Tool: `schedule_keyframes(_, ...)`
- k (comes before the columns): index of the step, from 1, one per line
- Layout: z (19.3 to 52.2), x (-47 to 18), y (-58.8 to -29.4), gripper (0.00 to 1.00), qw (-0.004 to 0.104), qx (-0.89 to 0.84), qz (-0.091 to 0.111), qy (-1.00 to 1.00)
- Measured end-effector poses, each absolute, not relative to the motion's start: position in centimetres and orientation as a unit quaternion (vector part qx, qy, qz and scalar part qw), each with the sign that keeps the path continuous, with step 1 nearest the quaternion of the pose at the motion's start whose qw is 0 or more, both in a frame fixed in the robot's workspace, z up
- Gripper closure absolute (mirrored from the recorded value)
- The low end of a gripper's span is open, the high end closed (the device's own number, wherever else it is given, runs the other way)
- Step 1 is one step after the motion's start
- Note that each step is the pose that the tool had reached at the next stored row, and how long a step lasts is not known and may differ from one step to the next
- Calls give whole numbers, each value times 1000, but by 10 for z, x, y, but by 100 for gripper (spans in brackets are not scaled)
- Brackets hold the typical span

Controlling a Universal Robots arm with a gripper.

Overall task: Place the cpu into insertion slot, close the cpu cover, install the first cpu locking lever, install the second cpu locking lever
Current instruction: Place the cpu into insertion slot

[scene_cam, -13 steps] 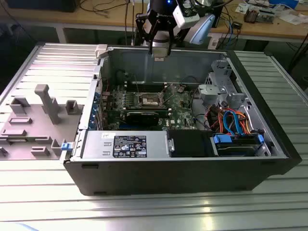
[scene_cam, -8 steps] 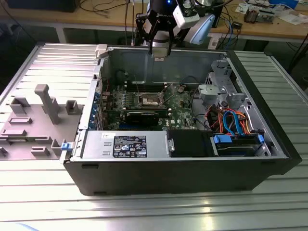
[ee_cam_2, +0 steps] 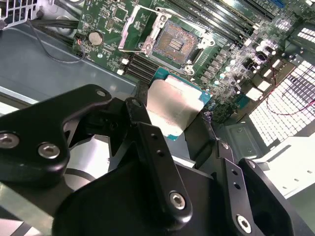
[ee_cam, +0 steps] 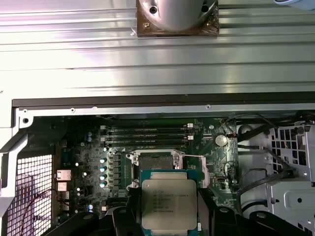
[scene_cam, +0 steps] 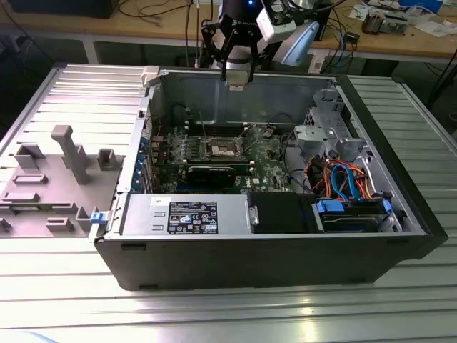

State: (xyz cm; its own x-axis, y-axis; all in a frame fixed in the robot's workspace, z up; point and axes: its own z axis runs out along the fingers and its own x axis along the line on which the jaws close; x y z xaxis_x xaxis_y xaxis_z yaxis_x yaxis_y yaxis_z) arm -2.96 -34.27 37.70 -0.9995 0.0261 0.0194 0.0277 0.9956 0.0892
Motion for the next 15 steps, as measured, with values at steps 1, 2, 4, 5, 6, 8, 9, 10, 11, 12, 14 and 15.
schedule_keyframes(1, 377, -30, -343, 46, 9, -14, -45, -999)
schedule_keyframes(2, 377, -30, -343, 46, 9, -16, -45, -999)
schedule_keyframes(4, 377, -30, -343, 46, 9, -18, -45, -999)
schedule_keyframes(5, 377, -30, -343, 46, 9, -19, -45, -999)
schedule_keyframes(6, 377, -30, -343, 46, 9, -20, -45, -999)
schedule_keyframes(8, 376, -30, -343, 46, 9, -22, -45, -999)
schedule_keyframes(9, 376, -30, -343, 46, 9, -23, -45, -999)
schedule_keyframes(10, 376, -30, -343, 46, 9, -24, -45, -999)
schedule_keyframes(11, 376, -30, -343, 46, 9, -27, -45, -999)
schedule_keyframes(12, 376, -30, -343, 46, 8, -28, -45, -999)
schedule_keyframes(14, 376, -30, -343, 46, 8, -31, -45, -998)
schedule_keyframes(15, 376, -30, -343, 46, 8, -32, -45, -998)
